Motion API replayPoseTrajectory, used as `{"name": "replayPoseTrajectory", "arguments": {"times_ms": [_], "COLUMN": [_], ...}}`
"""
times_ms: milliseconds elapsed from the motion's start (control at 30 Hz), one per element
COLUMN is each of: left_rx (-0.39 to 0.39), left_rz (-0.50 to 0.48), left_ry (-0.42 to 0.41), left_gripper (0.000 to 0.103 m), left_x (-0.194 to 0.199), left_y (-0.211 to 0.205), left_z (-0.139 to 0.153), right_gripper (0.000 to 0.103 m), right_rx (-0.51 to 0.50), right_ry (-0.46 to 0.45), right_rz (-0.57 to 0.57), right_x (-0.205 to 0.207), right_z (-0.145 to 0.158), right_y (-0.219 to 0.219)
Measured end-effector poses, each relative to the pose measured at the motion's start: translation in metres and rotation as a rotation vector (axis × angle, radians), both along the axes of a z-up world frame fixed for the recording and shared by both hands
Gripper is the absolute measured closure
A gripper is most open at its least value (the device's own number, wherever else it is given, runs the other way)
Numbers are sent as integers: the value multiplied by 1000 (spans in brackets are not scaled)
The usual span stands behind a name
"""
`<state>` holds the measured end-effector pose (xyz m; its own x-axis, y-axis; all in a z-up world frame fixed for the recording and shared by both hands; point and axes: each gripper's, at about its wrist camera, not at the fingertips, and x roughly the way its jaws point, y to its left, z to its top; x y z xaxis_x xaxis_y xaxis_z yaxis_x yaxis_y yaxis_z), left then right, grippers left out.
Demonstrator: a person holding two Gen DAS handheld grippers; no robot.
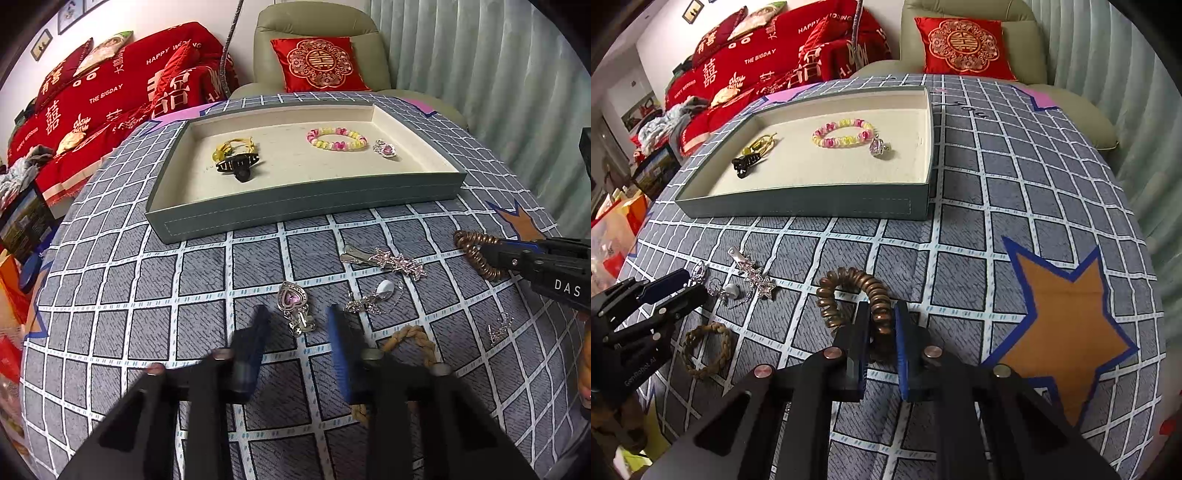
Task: Organize jewelry
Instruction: 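Grasp the brown wooden bead bracelet with the right gripper while the left grasps a silver pendant, then carry the bead bracelet and silver pendant with both grippers into the tray box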
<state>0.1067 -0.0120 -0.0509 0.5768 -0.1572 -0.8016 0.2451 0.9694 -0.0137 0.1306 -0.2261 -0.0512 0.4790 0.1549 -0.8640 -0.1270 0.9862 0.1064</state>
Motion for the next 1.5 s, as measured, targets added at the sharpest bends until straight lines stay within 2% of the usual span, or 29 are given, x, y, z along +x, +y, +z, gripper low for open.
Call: {"name": "replayPoseTrajectory", "arguments": {"times_ms": [100, 133, 167, 300, 700, 1167, 1500], "left_rx": [-21, -34, -47, -90, -86, -125, -112], "left_rz": [5, 9, 9, 20, 40, 22, -9], "left_ry": [1, -4, -7, -1, -19, -97, -187], "left_gripper": [77, 80, 88, 87, 87, 87, 87], "left_x": [0, -1, -1, -2, -9, -4, 27], "left_y": [4, 7, 9, 19, 30, 34, 27], "left_z": [1, 3, 5, 10, 18, 66, 112], "right_gripper": [91, 91, 91, 91, 92, 92, 92], "right_rx": [14, 16, 17, 35, 74, 139, 195], "right_ry": [-11, -15, -18, -32, -51, -110, -152], "right_rz": [-7, -7, -7, -10, -11, 9, 40], "right_x": [-3, -5, -5, -10, -16, -10, 21], "right_z": [4, 6, 7, 14, 26, 68, 114], "right_y": [-3, -3, -3, -5, -5, -2, 1]}}
